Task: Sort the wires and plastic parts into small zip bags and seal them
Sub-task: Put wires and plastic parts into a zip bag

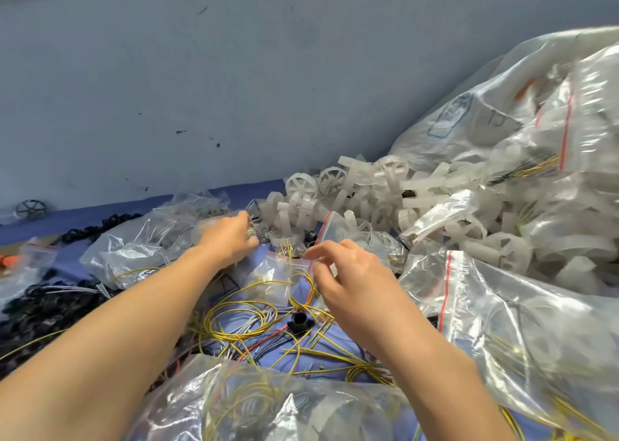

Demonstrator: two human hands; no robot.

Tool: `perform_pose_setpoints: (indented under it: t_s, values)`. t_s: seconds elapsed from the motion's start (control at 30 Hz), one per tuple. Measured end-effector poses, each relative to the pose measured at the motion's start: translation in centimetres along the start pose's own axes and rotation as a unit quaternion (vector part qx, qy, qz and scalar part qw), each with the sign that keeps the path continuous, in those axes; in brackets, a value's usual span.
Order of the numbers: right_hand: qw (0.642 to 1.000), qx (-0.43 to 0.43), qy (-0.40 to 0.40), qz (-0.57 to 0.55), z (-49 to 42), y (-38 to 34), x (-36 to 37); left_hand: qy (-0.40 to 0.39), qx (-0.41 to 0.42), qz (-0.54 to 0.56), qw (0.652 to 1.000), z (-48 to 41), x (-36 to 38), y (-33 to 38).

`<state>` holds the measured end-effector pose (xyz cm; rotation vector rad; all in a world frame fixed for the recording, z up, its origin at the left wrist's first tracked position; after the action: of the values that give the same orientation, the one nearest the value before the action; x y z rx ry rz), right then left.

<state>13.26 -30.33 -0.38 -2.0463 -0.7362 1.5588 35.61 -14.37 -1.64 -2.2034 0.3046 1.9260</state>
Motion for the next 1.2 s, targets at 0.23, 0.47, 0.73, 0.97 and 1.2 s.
perform_pose_setpoints:
  t_s: [0.23, 0.47, 0.73, 0.97, 1.2]
  values:
    - [1.0, -0.004, -0.015, 0.01, 2.4, -2.3, 0.3, 0.166, -0.108, 0.514, 0.835, 7.8, -7.4, -6.8]
    - [1.0, -0.017, -0.014, -0.002, 7.2, -4.4, 1.4, 0.093, -0.165, 0.836, 0.515, 18.5, -4.0, -9.2]
    - [0.998, -0.069, -0.003, 0.003, 7.4, -8.2, 2.2, 0.085, -0.141, 0.923, 0.348, 25.4, 0.2, -9.8]
    - [0.995, -0.094, -0.018, 0.042, 6.1, -10.1, 3.3, 0.179, -0.184, 0.711, 0.655, 26.9, -1.2, -12.2]
    - [0.993, -0.119, -0.018, 0.015, 5.4, -11.5, 4.7, 0.233, -0.009, 0.661, 0.714, 27.2, -6.4, -10.2]
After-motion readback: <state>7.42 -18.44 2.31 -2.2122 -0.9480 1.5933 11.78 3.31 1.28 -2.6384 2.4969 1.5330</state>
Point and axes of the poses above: each hand's wrist, its own z-axis away from the middle knuckle, its own x-axis out of the palm, y = z × x, the point moved 8 cm from there along -z, towards the middle knuckle, and after that the axes turned 7 degrees about -y, right-handed, at the moved point
